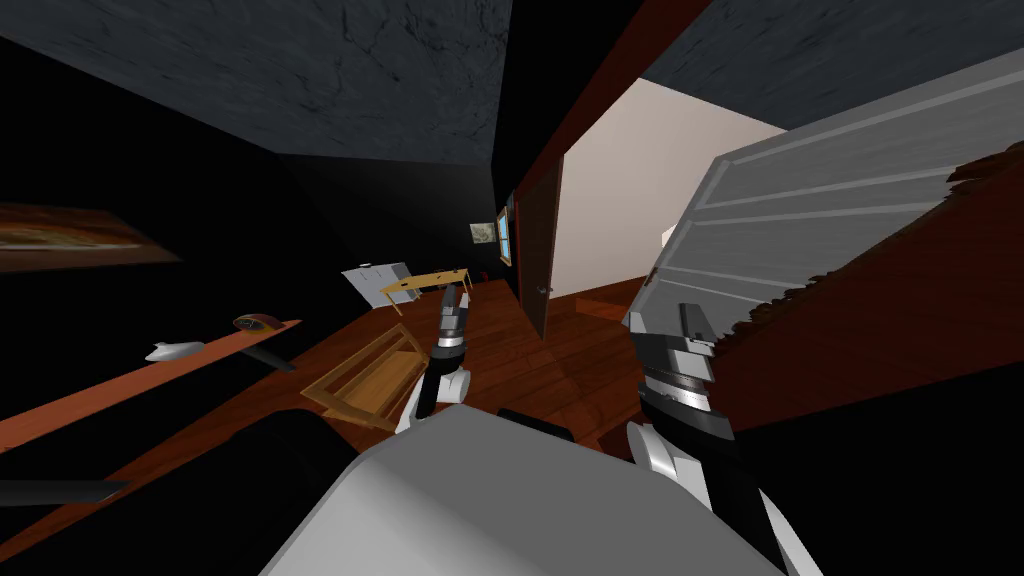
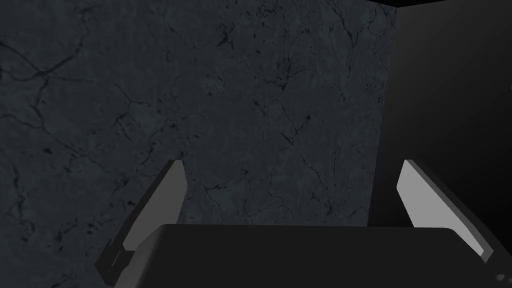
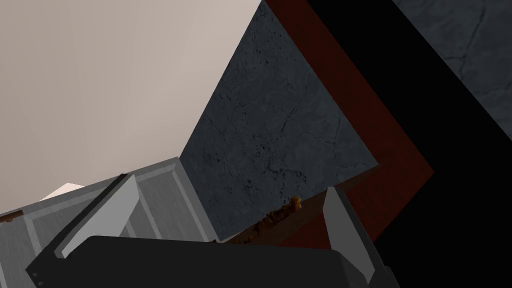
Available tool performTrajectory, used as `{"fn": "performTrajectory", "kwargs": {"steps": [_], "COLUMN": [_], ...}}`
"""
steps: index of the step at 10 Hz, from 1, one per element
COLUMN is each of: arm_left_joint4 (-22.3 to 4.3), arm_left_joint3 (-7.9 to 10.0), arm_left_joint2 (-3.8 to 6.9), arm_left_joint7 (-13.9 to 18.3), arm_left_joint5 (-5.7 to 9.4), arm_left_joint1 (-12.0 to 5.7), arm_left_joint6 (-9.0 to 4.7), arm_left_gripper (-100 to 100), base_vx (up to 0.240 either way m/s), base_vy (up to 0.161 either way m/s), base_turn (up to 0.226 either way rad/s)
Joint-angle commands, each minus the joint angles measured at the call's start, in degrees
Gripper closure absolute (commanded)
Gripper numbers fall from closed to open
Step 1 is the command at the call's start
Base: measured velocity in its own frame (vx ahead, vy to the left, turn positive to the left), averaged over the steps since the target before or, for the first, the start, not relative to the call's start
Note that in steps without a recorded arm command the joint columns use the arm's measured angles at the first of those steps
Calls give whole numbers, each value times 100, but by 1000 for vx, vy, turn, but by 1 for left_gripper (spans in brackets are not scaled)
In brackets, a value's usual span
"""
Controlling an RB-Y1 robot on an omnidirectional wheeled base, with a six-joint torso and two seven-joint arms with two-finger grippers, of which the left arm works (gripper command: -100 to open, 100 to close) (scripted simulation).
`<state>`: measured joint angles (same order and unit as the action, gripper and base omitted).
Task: Push the door open
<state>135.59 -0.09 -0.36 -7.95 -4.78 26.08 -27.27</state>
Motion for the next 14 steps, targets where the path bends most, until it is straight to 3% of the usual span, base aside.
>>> {"fn": "performTrajectory", "kwargs": {"steps": [1,7,14], "arm_left_joint4": [-182,-943,-1819], "arm_left_joint3": [-64,-330,-636], "arm_left_joint2": [67,269,418], "arm_left_joint7": [10,51,98], "arm_left_joint5": [35,179,346], "arm_left_joint1": [-64,-331,-638], "arm_left_joint6": [-32,-168,-324], "arm_left_gripper": [-100,-100,-100], "base_vx": [46,129,112], "base_vy": [32,49,55], "base_turn": [-74,-92,-86]}}
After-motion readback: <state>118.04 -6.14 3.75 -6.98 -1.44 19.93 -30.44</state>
